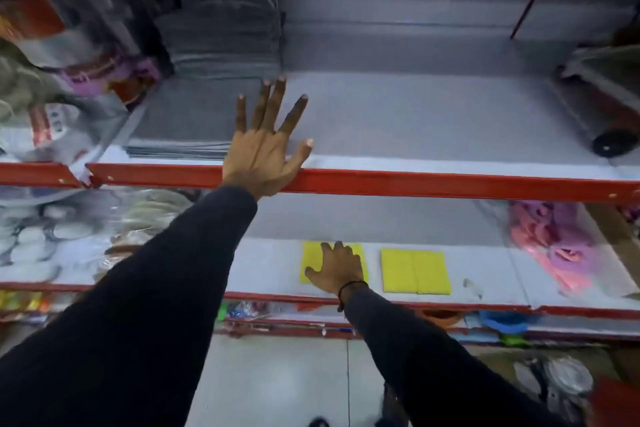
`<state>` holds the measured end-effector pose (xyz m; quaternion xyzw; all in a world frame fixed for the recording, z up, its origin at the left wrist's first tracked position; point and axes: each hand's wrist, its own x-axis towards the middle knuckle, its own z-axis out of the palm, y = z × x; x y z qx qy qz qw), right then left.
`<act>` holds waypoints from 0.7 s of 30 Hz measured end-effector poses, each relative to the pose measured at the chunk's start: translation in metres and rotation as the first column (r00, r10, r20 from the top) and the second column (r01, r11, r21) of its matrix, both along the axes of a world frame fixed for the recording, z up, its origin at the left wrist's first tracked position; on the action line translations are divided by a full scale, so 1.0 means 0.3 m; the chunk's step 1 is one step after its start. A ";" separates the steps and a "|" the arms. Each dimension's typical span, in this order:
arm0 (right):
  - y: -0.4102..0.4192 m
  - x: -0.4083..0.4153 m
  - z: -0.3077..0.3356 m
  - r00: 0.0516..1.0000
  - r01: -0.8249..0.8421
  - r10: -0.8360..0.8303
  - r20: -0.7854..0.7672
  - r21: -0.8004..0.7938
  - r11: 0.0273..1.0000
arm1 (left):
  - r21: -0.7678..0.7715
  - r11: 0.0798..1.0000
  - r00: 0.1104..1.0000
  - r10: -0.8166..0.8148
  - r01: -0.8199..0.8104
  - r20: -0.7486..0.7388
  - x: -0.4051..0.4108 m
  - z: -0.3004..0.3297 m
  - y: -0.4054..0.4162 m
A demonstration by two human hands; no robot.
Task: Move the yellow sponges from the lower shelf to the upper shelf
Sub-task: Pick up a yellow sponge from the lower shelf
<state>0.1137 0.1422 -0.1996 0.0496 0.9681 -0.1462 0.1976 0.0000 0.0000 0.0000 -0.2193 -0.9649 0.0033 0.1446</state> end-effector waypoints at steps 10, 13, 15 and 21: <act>-0.101 -0.053 -0.041 0.991 -0.103 0.110 -0.078 0.089 0.991 | 0.014 1.000 1.000 0.014 -0.014 -0.012 -0.032 -0.006 0.001; -0.091 -0.011 0.061 0.893 -0.326 0.346 -0.289 0.116 0.938 | 0.012 1.000 1.000 0.015 -0.015 0.002 -0.025 -0.004 0.004; -0.059 0.032 0.165 0.759 -0.473 0.471 -0.450 0.115 0.873 | 0.017 1.000 1.000 0.015 -0.015 0.017 -0.019 0.003 0.002; 0.083 0.086 0.497 0.418 -0.544 0.194 -0.887 -0.074 0.836 | 0.060 0.998 0.999 0.006 -0.009 0.049 -0.016 0.001 0.003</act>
